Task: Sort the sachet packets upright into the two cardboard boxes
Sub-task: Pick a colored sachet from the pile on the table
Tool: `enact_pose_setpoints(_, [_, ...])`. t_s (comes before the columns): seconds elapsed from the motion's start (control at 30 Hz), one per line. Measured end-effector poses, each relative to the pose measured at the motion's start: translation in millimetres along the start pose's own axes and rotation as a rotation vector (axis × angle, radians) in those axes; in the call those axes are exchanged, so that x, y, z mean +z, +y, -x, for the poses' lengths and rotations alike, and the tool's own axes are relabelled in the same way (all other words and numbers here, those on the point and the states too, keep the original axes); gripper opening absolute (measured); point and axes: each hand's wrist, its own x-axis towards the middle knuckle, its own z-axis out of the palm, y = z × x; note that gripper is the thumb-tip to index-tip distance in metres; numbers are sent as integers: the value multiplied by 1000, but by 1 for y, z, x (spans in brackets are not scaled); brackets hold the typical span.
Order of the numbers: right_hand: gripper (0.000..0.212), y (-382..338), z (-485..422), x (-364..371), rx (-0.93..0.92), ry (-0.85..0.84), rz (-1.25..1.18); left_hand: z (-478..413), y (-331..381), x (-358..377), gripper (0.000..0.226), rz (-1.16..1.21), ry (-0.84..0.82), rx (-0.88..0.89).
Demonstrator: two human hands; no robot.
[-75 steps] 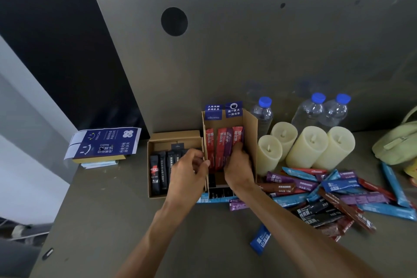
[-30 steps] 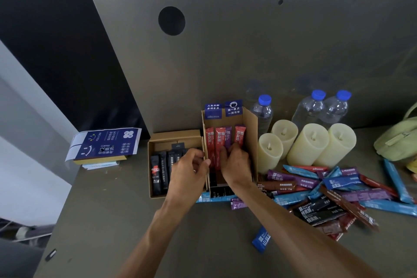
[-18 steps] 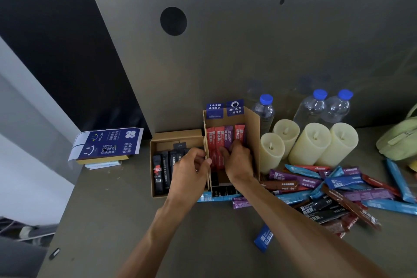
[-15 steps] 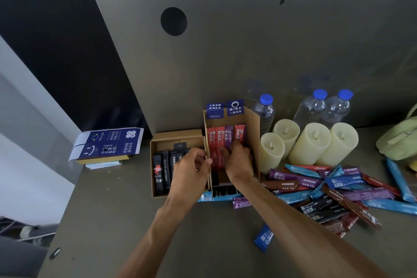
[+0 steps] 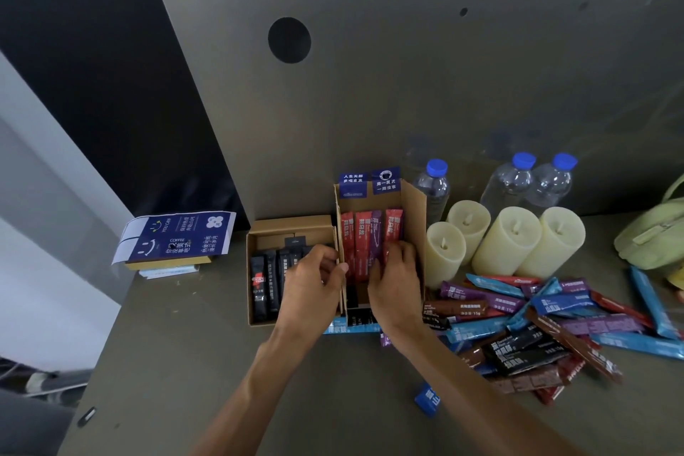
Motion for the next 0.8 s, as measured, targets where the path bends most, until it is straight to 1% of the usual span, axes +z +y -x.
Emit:
enact_pose_setpoints(0.07, [48,0,6,2,-23,-9,41,0,-1,0,11,-4,2,2])
enact_pose_setpoints(0.1, [49,1,8,3,-24,-27,58,0,-1,0,11,-8,0,3])
enact_pose_setpoints(0.27, [44,6,2,8,-12,-97,130,-1,-1,-1,11,-4,-13,-2])
enact_pose_setpoints(0.53, [44,9,-1,7,-37,-108,149,1,0,-1,8,0,-8,0])
enact_pose_setpoints(0.63, [34,7,2,4,-117,-85,181,1,2,-1,6,4,2,8])
enact_pose_setpoints(0.7, [26,5,2,6,-177,-102,203,1,2,-1,5,8,9,13])
enact_pose_setpoints(0.8, [25,3,-2,9,-204,-126,233,1,2,-1,4,6,1,9])
